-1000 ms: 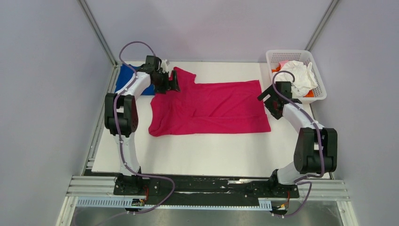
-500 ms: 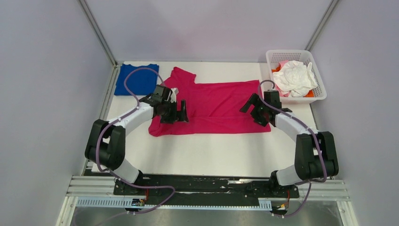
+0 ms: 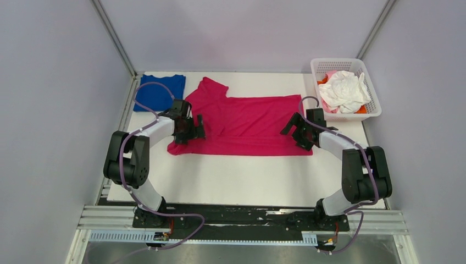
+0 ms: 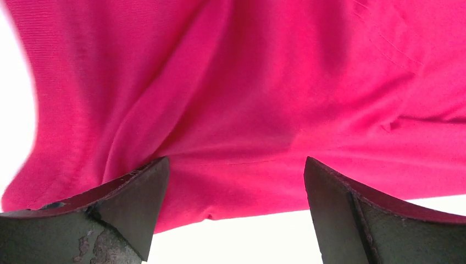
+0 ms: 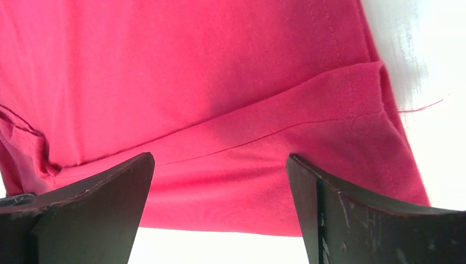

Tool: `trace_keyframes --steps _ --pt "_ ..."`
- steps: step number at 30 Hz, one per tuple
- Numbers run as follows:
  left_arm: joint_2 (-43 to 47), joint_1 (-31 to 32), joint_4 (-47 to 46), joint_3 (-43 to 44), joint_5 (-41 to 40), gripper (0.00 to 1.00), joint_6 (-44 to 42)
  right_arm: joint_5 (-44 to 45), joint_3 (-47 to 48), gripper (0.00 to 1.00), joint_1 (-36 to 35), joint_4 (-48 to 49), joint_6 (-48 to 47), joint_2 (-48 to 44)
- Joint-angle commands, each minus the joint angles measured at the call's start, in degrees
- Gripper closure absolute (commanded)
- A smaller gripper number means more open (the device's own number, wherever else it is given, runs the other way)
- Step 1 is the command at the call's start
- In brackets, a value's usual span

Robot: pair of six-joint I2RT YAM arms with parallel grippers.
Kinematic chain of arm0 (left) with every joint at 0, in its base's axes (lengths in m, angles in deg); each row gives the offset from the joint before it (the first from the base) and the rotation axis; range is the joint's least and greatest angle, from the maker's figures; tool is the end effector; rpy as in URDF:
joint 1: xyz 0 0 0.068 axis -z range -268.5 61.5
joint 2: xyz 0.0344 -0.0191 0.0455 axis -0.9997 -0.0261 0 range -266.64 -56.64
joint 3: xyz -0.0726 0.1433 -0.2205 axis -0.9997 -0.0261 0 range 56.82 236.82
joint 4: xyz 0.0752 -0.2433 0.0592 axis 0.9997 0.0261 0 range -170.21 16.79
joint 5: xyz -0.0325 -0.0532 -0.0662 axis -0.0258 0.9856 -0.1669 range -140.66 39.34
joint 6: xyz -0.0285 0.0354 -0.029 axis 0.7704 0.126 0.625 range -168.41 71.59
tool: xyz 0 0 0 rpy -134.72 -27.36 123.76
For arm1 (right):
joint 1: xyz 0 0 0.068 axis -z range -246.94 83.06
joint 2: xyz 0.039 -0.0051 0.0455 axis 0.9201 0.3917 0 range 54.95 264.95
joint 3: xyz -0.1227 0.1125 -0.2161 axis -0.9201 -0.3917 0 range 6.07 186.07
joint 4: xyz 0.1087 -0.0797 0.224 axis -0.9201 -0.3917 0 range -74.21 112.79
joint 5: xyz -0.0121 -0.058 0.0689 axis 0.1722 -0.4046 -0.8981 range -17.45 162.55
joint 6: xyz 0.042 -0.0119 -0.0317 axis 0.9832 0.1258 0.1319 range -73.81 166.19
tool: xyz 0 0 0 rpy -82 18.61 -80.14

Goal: Fold and stack the t-shirts
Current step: Fold the flattened tshirt in 1/3 of the way

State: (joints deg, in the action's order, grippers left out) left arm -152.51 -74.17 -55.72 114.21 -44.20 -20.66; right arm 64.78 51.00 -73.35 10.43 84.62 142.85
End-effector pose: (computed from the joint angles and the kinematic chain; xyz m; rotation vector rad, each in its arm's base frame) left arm 0.3147 -0.0846 0.1732 -0.2808 2.7022 -0.3777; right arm 0.2902 0.0375 0.1643 0.6624 2.5074 0.4714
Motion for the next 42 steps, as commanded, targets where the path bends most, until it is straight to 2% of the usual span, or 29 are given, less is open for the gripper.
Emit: trace_keyframes --steps 1,5,11,18,26,29,32,37,42 --pt "-0.20 -3.93 2.72 0.57 -6.27 0.00 -0.26 3.40 0.16 0.00 1.19 1.12 -1.17 0.94" --pt "0.72 -4.99 3.91 0.06 -6.28 0.00 -0.15 3.98 0.07 0.00 2.00 0.85 -1.08 1.37" --pt "2.16 -7.18 4.91 0.72 -10.38 0.00 -0.24 5.30 -0.16 0.00 2.49 0.34 -1.26 0.75" --pt "2.89 -12.54 4.37 1.88 -8.69 0.00 -0.02 6.28 -0.45 0.00 2.91 0.01 -1.50 0.87" --pt "3.15 -14.12 7.87 3.77 -11.54 0.00 0.48 6.62 -0.56 0.00 3.64 -0.12 -1.52 -0.19" --pt "5.94 -14.15 8.05 3.93 -8.10 0.00 1.31 4.44 -0.22 0.00 3.67 -0.12 -1.78 -1.21" --pt "11.95 -14.15 6.20 2.45 2.39 0.00 2.11 2.54 -1.01 0.00 3.61 0.97 -1.74 -3.65" --pt "21.16 -13.46 6.37 0.00 1.84 0.00 4.99 2.45 -1.03 0.00 3.58 1.11 -2.90 -8.61" --pt "22.36 -8.59 4.10 -2.13 3.51 0.00 6.42 1.12 -0.85 0.00 3.37 1.28 -3.30 -12.36"
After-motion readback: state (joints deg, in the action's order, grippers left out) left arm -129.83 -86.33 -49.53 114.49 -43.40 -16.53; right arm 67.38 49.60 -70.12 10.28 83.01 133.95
